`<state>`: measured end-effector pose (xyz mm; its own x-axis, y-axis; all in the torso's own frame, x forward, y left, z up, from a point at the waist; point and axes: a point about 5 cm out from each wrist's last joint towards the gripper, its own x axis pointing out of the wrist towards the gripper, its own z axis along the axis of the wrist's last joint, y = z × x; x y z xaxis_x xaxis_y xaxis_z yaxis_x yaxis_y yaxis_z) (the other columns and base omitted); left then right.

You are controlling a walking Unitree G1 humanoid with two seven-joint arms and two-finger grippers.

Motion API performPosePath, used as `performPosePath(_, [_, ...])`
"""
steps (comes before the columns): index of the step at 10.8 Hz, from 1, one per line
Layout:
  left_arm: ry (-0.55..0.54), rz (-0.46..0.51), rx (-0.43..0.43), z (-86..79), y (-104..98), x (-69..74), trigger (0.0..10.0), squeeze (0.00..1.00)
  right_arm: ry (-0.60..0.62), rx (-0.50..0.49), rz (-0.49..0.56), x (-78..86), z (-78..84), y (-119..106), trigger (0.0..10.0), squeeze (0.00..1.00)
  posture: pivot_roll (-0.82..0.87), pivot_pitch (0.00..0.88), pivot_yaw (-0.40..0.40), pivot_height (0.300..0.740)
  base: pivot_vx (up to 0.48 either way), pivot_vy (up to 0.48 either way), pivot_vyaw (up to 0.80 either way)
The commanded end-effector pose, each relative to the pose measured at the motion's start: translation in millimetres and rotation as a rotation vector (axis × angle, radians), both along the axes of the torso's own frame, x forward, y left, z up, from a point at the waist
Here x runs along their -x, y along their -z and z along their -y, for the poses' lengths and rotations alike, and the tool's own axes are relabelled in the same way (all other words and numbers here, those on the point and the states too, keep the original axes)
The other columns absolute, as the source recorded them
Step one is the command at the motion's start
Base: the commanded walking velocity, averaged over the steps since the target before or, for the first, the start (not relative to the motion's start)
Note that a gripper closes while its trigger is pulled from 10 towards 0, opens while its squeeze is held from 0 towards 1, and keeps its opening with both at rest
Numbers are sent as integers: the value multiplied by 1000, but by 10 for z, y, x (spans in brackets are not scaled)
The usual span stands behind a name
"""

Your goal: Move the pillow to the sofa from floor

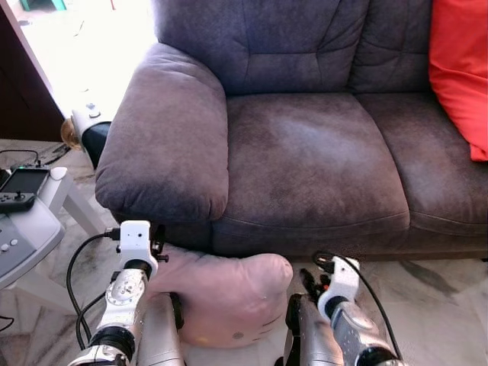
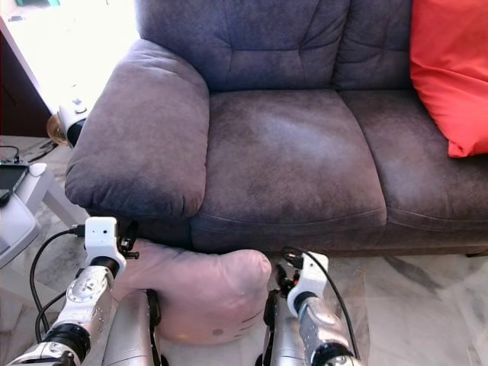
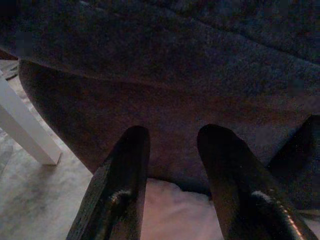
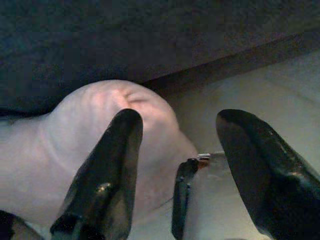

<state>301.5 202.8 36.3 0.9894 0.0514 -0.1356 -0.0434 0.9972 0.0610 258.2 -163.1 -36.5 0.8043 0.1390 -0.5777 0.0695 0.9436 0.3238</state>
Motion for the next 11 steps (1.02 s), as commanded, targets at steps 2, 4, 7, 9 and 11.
performPosePath(2, [0, -16, 4, 9, 47, 48, 10000, 0, -11, -45, -19, -23, -14, -10, 10000, 1000, 111, 127, -79, 530, 0, 0, 0])
performPosePath(4, [-4, -11, 6, 5, 49, 69, 10000, 0, -55, -79, -38, -46, -86, -20, 10000, 1000, 120, 139, -88, 530, 0, 0, 0])
performPosePath(7, [-14, 28, 7, -26, -1, 102, 10000, 0, -73, -94, -18, -90, -86, -60, 10000, 1000, 132, 190, -99, 530, 0, 0, 0])
performPosePath(9, [-21, 83, 12, -30, -104, 111, 10000, 0, -82, -95, 56, -184, -101, -154, 10000, 1000, 147, 228, -109, 530, 0, 0, 0])
performPosePath(11, [-21, 146, 21, -23, -258, 63, 10000, 0, -74, -73, 100, -275, -108, -237, 10000, 0, 148, 254, -111, 530, 0, 0, 0])
